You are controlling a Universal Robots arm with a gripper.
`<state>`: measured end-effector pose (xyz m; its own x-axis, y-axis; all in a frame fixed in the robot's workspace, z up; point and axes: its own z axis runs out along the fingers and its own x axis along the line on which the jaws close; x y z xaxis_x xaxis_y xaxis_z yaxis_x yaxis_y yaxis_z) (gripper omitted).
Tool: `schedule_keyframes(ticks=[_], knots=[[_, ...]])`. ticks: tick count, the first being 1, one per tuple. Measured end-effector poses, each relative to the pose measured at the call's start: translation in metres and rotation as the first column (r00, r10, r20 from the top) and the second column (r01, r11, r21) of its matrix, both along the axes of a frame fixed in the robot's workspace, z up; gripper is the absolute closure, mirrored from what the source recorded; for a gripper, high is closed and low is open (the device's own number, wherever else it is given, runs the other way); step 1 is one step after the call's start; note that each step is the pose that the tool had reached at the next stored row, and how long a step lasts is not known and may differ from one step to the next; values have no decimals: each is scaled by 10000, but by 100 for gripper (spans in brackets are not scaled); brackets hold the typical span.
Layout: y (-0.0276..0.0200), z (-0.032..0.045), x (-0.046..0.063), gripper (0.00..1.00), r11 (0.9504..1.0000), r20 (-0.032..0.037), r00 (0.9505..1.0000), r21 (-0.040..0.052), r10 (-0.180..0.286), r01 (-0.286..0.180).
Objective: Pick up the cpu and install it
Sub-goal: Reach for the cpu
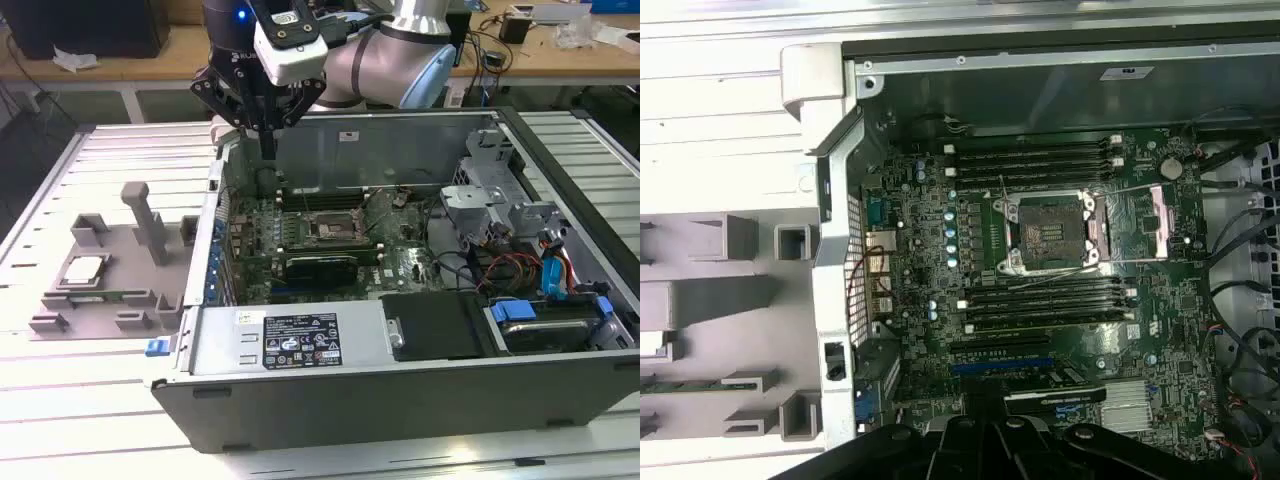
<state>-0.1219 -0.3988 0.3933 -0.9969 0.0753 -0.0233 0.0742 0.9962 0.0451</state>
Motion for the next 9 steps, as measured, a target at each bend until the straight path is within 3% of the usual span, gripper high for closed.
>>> schedule_keyframes(ticks=[9], knots=[[0, 0, -5, 89, 10000, 0, 10000, 0, -1, 1]])
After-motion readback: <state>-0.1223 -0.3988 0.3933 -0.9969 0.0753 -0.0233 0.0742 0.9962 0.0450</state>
